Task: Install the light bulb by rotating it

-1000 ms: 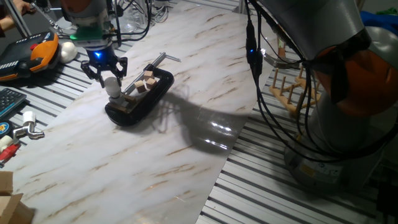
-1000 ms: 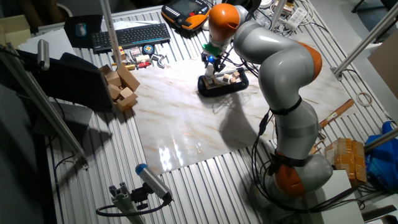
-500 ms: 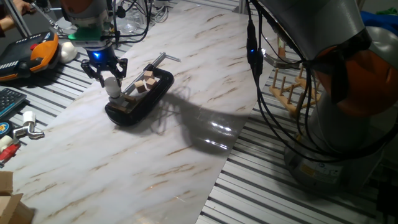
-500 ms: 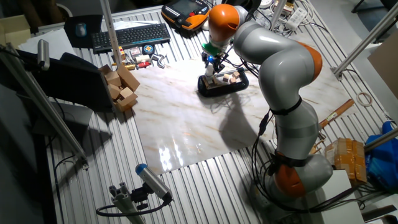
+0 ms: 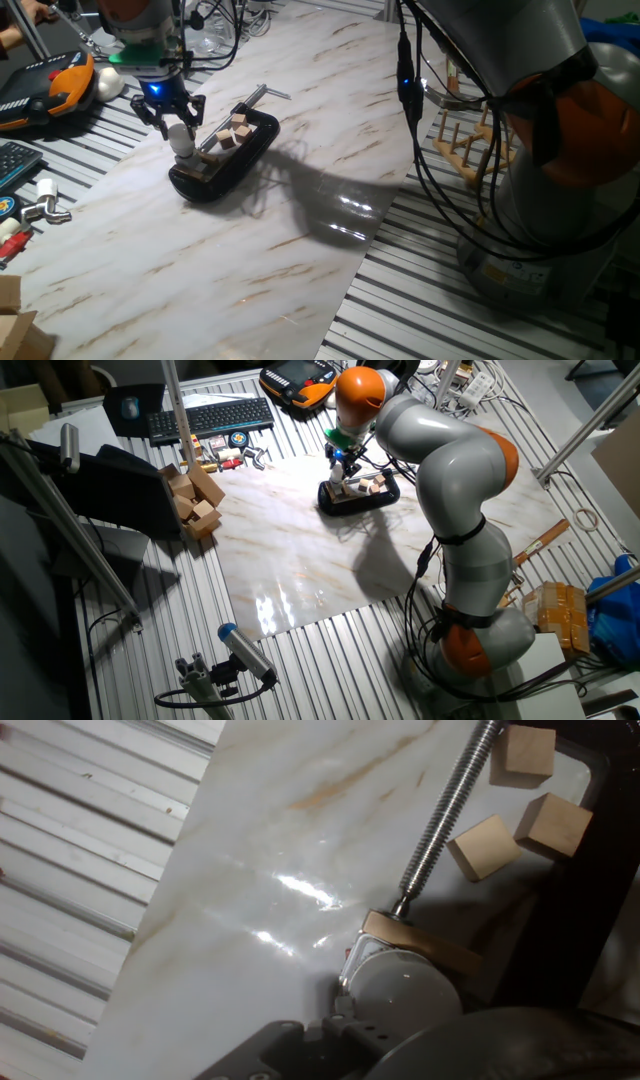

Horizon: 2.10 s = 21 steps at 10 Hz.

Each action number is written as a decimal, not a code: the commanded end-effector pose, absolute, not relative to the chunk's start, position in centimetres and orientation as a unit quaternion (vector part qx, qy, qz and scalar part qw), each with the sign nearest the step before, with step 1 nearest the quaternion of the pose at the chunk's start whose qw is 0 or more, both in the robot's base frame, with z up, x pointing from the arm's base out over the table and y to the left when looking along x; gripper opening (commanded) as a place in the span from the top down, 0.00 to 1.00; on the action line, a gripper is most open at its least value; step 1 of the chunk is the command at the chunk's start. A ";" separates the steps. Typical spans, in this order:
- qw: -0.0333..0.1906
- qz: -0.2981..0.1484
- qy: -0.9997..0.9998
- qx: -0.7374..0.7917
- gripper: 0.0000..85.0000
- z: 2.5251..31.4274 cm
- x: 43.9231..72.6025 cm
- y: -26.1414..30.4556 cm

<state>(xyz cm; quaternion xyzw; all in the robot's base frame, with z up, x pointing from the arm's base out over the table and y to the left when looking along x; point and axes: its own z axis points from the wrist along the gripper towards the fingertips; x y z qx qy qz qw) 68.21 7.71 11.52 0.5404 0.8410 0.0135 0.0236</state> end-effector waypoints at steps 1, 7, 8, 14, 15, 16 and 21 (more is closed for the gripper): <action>0.023 0.014 0.838 0.545 1.00 11.5 68.2 7.7; 0.027 0.016 0.817 0.576 1.00 11.5 68.2 7.7; 0.026 0.016 0.814 0.580 1.00 11.5 68.2 7.7; 0.032 0.019 0.792 0.610 1.00 11.5 68.2 7.7; 0.034 0.021 0.786 0.617 1.00 11.5 68.2 7.7; 0.035 0.021 0.780 0.624 1.00 11.6 68.2 7.7; 0.046 0.020 0.761 0.646 1.00 11.5 68.2 7.7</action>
